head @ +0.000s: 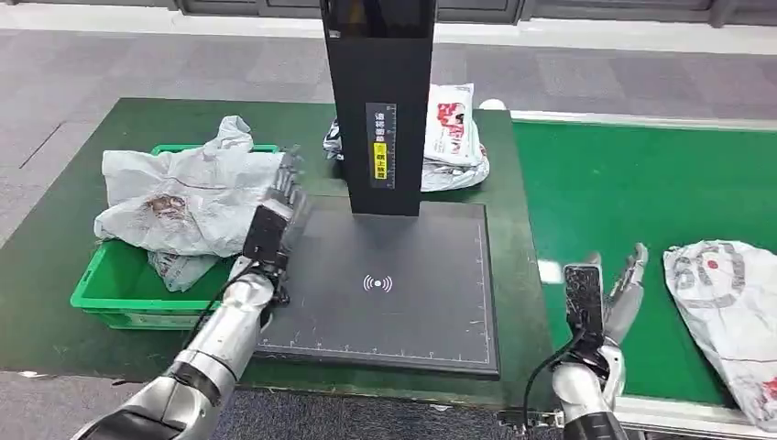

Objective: Moved the parcel from conveyor to table for the left to box.

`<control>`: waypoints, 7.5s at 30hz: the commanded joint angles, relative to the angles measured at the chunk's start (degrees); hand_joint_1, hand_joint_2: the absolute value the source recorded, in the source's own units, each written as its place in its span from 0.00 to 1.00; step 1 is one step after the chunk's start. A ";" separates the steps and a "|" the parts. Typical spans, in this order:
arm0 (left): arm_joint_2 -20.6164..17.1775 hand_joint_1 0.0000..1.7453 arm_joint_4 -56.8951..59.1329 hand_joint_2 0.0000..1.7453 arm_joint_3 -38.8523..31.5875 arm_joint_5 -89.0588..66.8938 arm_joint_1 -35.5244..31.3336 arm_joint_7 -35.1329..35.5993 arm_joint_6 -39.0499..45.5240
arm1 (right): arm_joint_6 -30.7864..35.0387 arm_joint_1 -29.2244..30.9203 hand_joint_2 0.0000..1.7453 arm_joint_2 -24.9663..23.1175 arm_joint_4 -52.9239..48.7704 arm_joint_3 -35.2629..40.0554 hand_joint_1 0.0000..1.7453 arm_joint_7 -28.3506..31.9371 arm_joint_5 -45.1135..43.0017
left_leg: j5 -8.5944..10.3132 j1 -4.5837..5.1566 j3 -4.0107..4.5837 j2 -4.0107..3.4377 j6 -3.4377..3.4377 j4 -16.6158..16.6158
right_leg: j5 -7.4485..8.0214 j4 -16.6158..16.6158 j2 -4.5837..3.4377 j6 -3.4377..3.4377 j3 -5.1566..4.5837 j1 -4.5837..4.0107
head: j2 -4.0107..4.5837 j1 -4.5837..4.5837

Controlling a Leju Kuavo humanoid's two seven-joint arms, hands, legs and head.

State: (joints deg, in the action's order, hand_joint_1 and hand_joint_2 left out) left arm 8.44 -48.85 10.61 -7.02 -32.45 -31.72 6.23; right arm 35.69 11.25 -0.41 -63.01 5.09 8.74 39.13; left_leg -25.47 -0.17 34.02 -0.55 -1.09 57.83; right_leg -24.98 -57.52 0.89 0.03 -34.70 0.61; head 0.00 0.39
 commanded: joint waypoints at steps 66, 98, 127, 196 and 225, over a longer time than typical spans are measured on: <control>0.92 0.00 11.98 1.00 8.70 4.90 5.01 3.94 -0.42 | -21.21 19.38 1.00 8.49 44.79 -8.12 0.00 -47.45 50.87 | -0.06 0.02 0.03 -0.07 0.29 -0.03 | -0.03 0.01 -0.12 -0.24 0.02 0.20 | 0.00 -0.02; 1.28 0.00 10.72 1.00 5.97 8.25 5.52 4.25 -3.15 | -29.87 17.25 1.00 7.49 44.93 -8.54 1.00 -48.74 50.87 | -0.07 -0.03 -0.14 -0.13 0.28 -0.11 | -0.01 0.12 -0.23 -0.22 0.16 0.16 | 0.00 -0.02; 0.87 0.00 2.53 1.00 -0.65 1.39 5.32 -4.94 16.39 | 0.62 3.51 1.00 -6.04 -5.40 27.50 1.00 0.29 23.71 | -0.03 -0.10 0.13 -0.11 0.22 0.02 | -0.09 -0.09 -0.17 -0.14 -0.13 -0.05 | 0.00 0.00; 2.13 0.00 7.15 1.00 6.48 -2.48 -2.52 -6.38 18.24 | -16.56 9.03 0.00 -7.39 9.79 24.51 0.00 17.26 -21.15 | 0.11 -0.15 0.06 0.11 0.14 -0.08 | -0.08 -0.01 0.05 -0.15 -0.05 0.03 | 0.00 0.00; 0.48 0.00 6.63 1.00 9.66 -4.88 -0.94 -5.74 15.12 | -26.56 10.59 0.00 -6.84 10.20 19.71 0.00 28.34 -36.61 | 0.09 -0.15 0.05 0.04 0.14 -0.09 | -0.07 0.00 -0.03 -0.14 -0.04 0.02 | 0.00 0.00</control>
State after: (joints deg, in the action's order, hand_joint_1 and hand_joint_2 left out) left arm 10.97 -45.05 16.28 -10.54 -32.16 -38.84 22.91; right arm 0.88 20.03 -8.00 -53.72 31.12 35.94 1.05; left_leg -25.39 -0.33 34.15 -0.57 -0.98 57.80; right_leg -25.05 -57.58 0.88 -0.11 -34.84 0.63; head 0.00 0.39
